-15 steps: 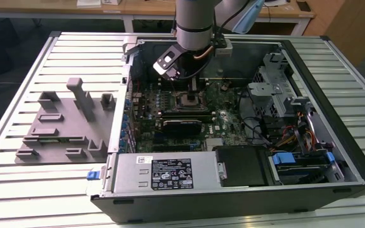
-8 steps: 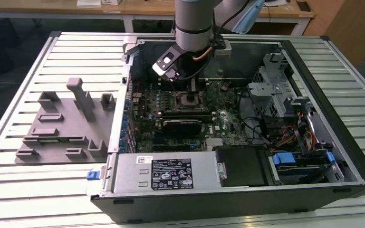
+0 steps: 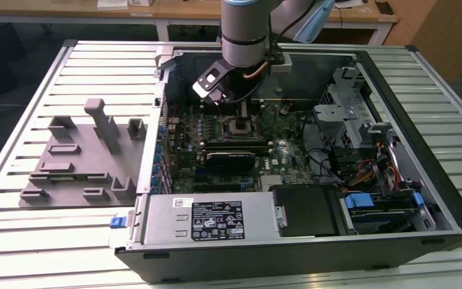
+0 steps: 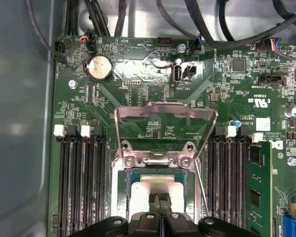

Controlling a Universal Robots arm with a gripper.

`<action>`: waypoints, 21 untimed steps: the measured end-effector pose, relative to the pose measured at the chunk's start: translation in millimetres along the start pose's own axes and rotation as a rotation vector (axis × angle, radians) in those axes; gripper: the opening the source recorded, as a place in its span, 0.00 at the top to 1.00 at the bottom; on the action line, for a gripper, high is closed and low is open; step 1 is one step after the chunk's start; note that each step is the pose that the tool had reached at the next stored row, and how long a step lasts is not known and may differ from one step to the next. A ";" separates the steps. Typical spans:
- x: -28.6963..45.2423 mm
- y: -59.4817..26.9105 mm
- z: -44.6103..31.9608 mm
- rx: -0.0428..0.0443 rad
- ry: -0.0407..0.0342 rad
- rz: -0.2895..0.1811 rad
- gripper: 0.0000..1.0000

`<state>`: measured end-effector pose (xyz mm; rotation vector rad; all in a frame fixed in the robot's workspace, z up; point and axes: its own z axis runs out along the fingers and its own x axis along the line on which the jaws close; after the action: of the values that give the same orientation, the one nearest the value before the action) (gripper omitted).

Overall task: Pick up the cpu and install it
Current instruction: 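Place the cpu into insertion slot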

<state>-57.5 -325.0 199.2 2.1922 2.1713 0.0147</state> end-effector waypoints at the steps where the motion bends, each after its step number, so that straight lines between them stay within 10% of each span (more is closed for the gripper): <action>1: -0.1 -0.1 0.2 0.0001 -0.0002 0.000 0.89; 15: 0.1 -0.1 1.3 -0.0004 0.0016 0.000 0.89; 21: -0.3 0.4 -9.9 -0.0007 0.0014 0.000 0.89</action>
<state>-57.6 -325.0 209.1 2.1926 2.1716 0.0170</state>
